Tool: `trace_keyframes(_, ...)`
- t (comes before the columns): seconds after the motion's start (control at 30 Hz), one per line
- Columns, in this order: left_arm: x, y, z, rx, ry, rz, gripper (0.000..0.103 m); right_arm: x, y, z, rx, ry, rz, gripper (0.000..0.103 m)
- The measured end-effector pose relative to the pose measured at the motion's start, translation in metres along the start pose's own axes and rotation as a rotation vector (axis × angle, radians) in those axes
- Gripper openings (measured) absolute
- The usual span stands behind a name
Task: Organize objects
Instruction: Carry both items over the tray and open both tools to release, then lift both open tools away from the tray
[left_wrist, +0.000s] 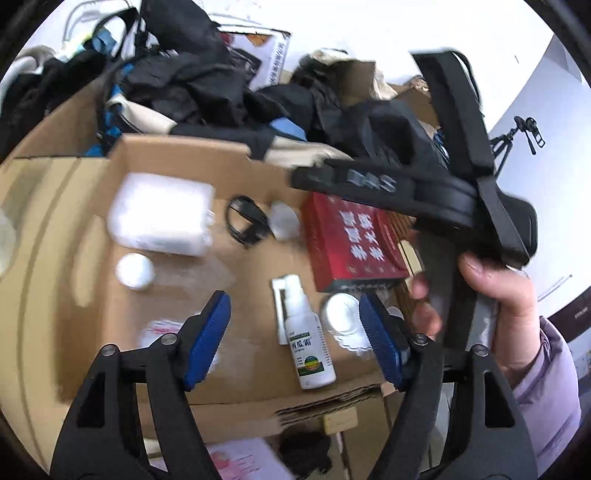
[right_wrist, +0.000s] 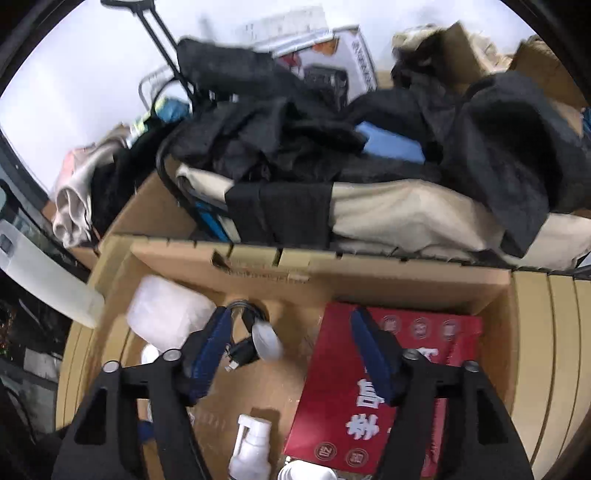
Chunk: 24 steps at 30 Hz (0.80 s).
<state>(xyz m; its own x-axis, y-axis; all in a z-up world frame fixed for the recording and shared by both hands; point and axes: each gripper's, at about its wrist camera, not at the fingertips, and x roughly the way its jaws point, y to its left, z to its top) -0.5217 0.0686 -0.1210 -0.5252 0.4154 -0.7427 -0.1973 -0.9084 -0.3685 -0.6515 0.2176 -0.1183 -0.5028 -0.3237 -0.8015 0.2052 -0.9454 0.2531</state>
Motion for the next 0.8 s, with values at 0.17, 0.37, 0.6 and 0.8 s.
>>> trace_keyframes(0.17,-0.051,-0.004,0.005,0.091,-0.066,0.120,0.074,-0.039,0.003,0.001,-0.038,-0.006,-0.029,0.073)
trace_keyframes(0.37,-0.122,0.019,0.004,0.077,-0.037,0.335,0.103,-0.130,-0.004,-0.024,-0.076,0.021,-0.075,0.073)
trace_keyframes(0.6,-0.221,0.031,-0.036,0.087,-0.049,0.428,0.103,-0.243,0.001,-0.081,-0.146,0.025,-0.140,0.083)
trace_keyframes(0.8,-0.279,0.011,-0.072,0.128,-0.080,0.431,0.103,-0.308,0.026,-0.142,-0.176,-0.019,-0.110,0.083)
